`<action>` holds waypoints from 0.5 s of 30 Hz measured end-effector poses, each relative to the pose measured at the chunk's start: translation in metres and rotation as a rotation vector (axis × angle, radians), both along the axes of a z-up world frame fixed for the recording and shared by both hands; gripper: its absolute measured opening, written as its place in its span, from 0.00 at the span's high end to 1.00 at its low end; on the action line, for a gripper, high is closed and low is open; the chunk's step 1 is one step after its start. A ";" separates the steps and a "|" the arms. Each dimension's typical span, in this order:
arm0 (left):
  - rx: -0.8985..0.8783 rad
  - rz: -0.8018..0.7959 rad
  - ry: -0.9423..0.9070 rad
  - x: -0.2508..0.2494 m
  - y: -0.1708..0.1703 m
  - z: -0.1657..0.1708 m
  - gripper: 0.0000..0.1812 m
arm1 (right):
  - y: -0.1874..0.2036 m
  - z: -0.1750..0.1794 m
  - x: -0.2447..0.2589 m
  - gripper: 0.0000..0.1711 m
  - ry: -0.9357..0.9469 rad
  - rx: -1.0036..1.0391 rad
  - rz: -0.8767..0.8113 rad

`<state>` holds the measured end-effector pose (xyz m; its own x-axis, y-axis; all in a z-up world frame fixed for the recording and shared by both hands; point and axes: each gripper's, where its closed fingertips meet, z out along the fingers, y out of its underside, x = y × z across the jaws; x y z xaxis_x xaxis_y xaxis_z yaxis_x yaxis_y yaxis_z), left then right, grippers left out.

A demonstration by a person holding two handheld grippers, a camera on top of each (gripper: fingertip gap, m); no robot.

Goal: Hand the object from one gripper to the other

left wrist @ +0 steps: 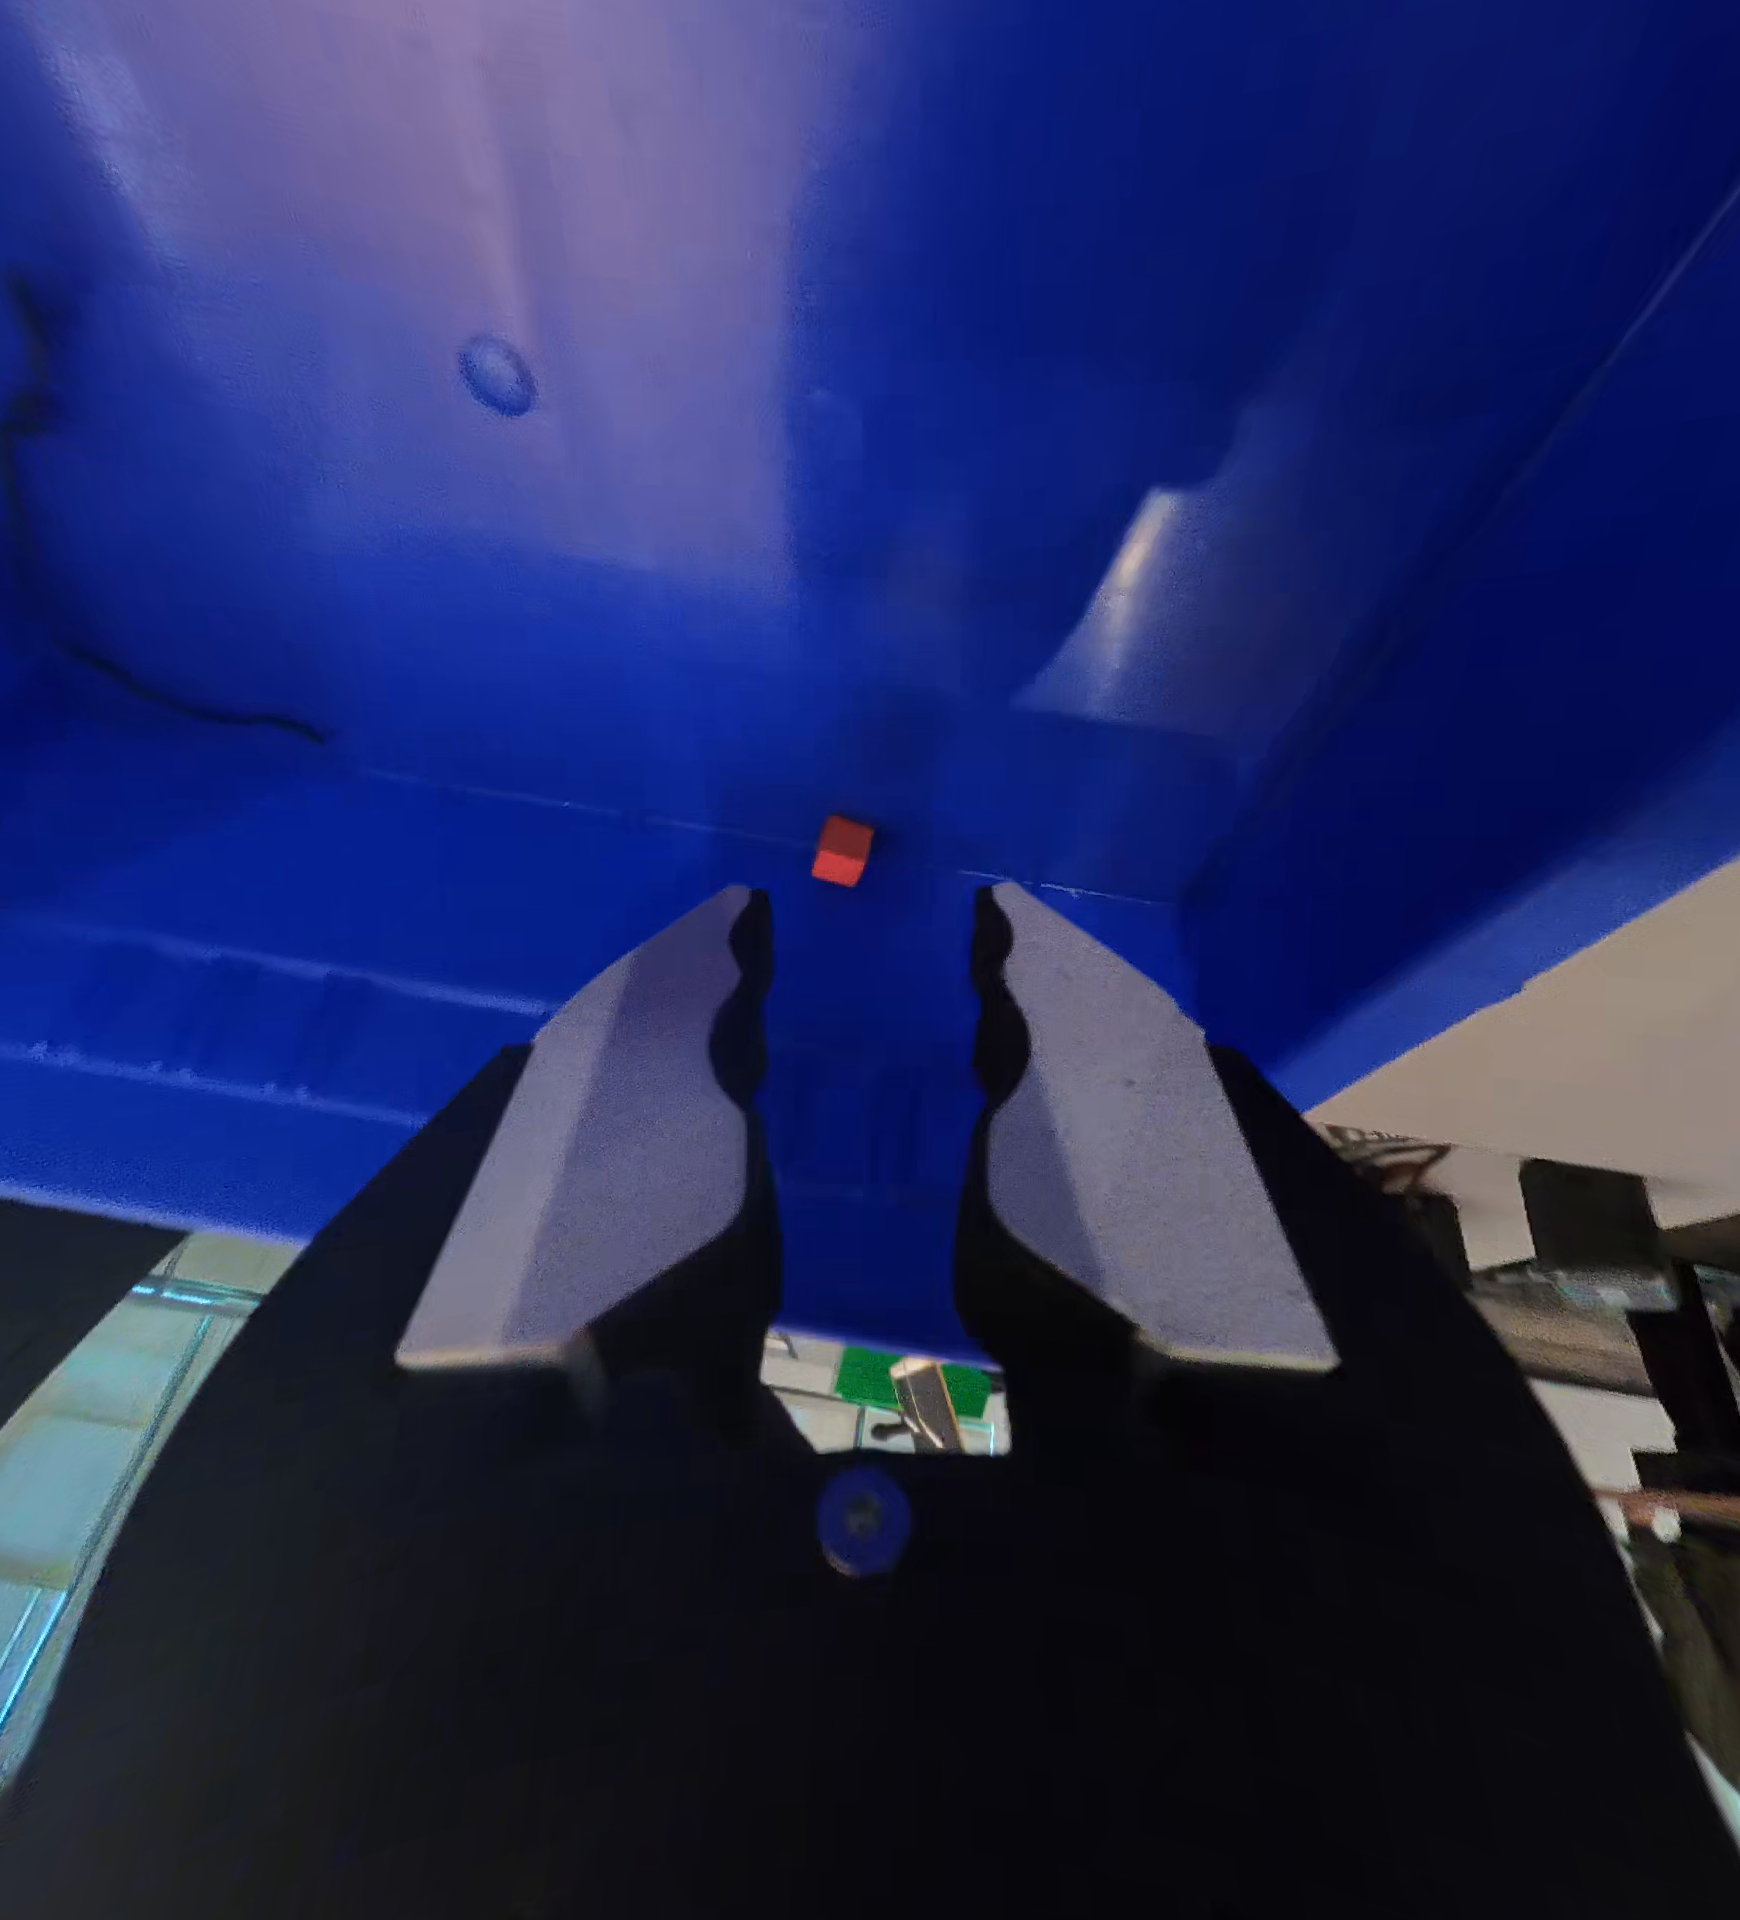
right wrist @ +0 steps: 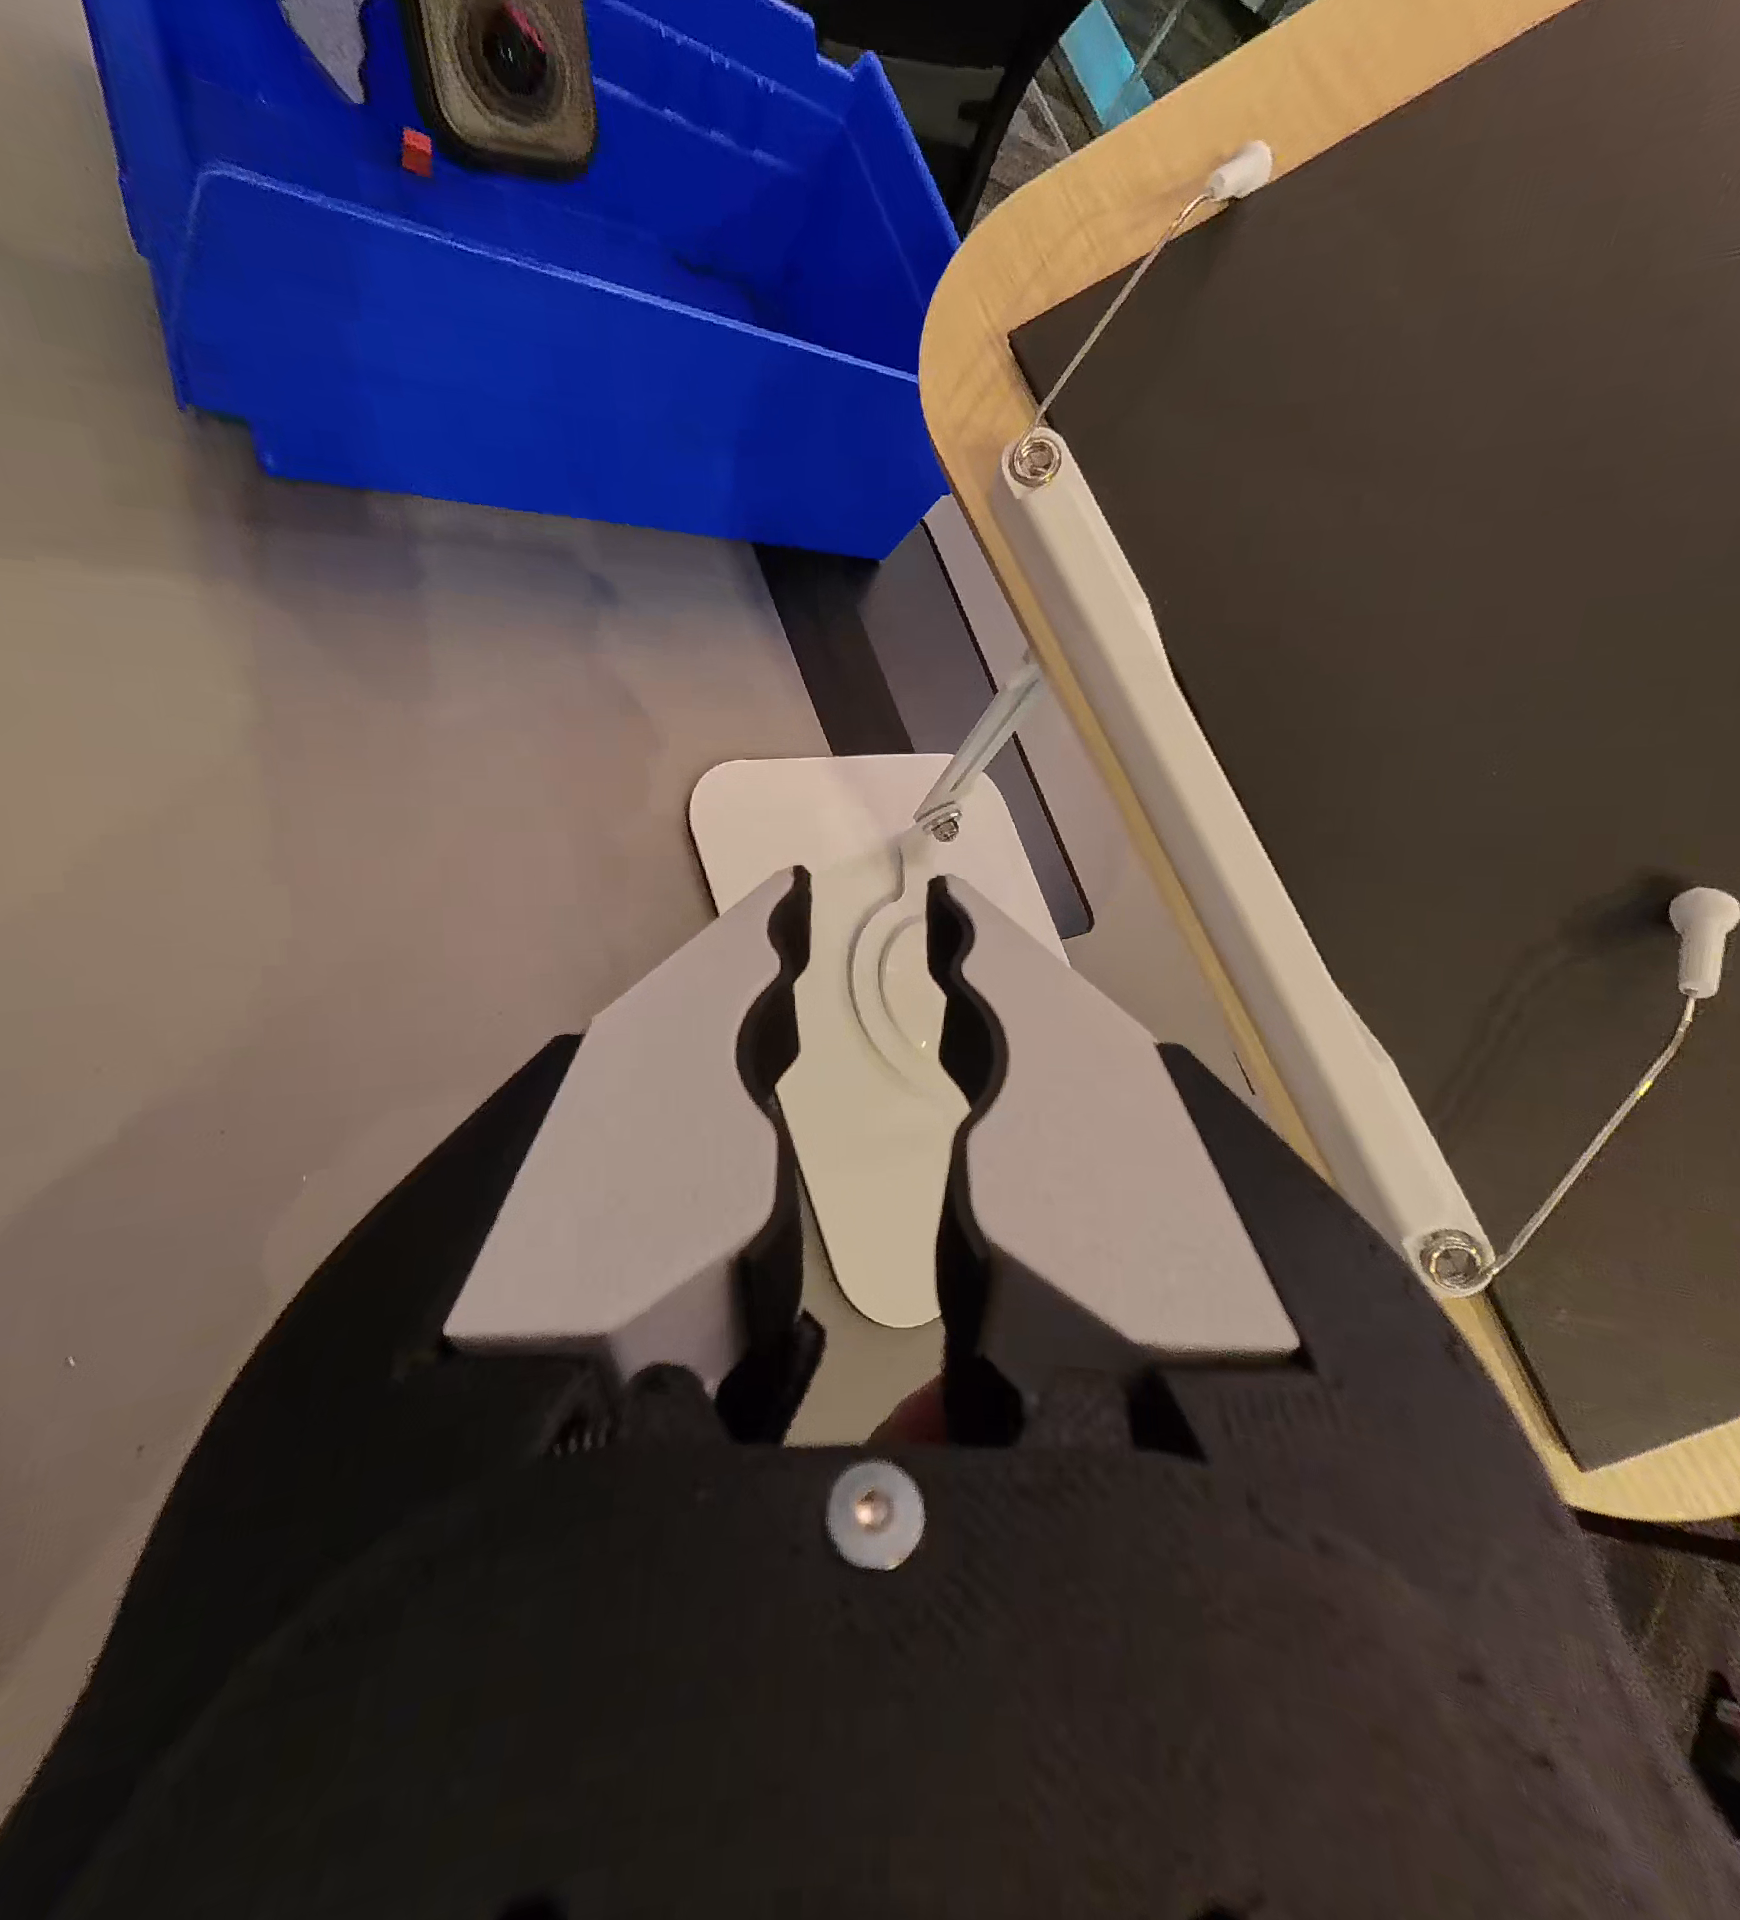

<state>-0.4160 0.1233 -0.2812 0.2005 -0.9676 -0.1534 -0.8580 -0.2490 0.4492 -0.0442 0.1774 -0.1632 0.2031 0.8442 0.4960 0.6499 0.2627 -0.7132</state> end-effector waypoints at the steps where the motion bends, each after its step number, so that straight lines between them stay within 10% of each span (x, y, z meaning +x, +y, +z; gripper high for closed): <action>1: -0.025 0.000 0.019 -0.003 -0.001 -0.003 0.81 | 0.000 0.000 0.001 0.89 -0.003 0.000 0.004; 15: -0.207 -0.036 0.246 -0.033 -0.003 -0.021 1.00 | -0.001 0.011 0.008 0.89 0.015 0.017 0.010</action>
<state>-0.4487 0.1204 -0.3024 0.1466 -0.9892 0.0077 -0.7240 -0.1020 0.6823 -0.0358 0.1766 -0.1527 0.2022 0.8376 0.5076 0.6368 0.2813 -0.7179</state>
